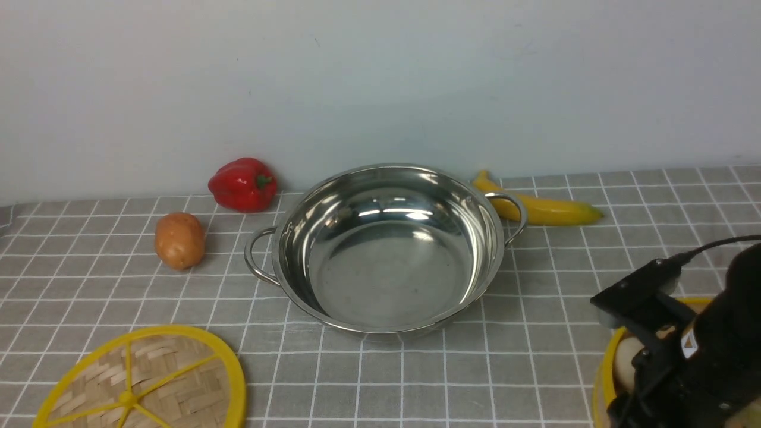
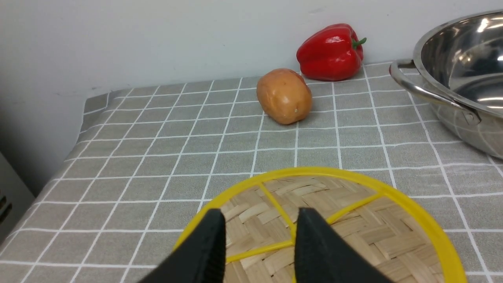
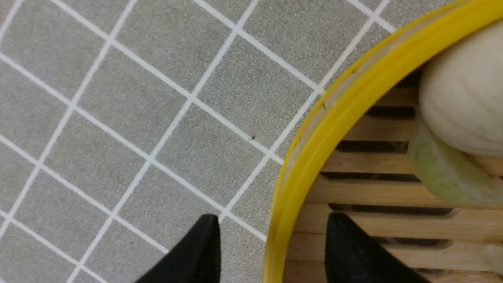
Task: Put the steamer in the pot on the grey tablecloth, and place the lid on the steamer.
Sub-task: 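Reach for and grasp the rim of the bamboo steamer holding the buns with the right gripper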
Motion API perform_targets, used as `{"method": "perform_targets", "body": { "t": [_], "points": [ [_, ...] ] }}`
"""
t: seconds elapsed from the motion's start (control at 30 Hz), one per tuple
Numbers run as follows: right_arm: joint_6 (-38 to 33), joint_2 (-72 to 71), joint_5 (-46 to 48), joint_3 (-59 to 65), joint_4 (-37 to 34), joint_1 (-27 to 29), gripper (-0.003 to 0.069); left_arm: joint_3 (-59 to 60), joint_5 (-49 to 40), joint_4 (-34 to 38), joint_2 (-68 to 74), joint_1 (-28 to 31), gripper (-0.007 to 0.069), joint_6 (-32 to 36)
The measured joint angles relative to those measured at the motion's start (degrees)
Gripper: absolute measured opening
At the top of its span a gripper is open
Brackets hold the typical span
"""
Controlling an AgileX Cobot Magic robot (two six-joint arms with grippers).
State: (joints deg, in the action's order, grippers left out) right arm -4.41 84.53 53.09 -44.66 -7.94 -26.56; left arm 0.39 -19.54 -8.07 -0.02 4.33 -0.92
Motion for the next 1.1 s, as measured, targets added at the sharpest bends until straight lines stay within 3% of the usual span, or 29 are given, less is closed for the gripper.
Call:
{"method": "perform_targets", "body": {
  "t": [0.33,0.47,0.67,1.1],
  "points": [
    [0.5,3.5,-0.3,-0.1,0.8,0.0,0.0358,0.0,0.0,0.0,0.0,0.0,0.0243,0.0],
    [0.7,3.5,-0.3,-0.1,0.8,0.0,0.0316,0.0,0.0,0.0,0.0,0.0,0.0243,0.0],
    [1.0,3.5,-0.3,-0.2,0.8,0.0,0.0195,0.0,0.0,0.0,0.0,0.0,0.0243,0.0],
    [1.8,3.5,0.7,-0.6,0.5,-0.1,0.0073,0.0,0.0,0.0,0.0,0.0,0.0243,0.0]
  ]
}}
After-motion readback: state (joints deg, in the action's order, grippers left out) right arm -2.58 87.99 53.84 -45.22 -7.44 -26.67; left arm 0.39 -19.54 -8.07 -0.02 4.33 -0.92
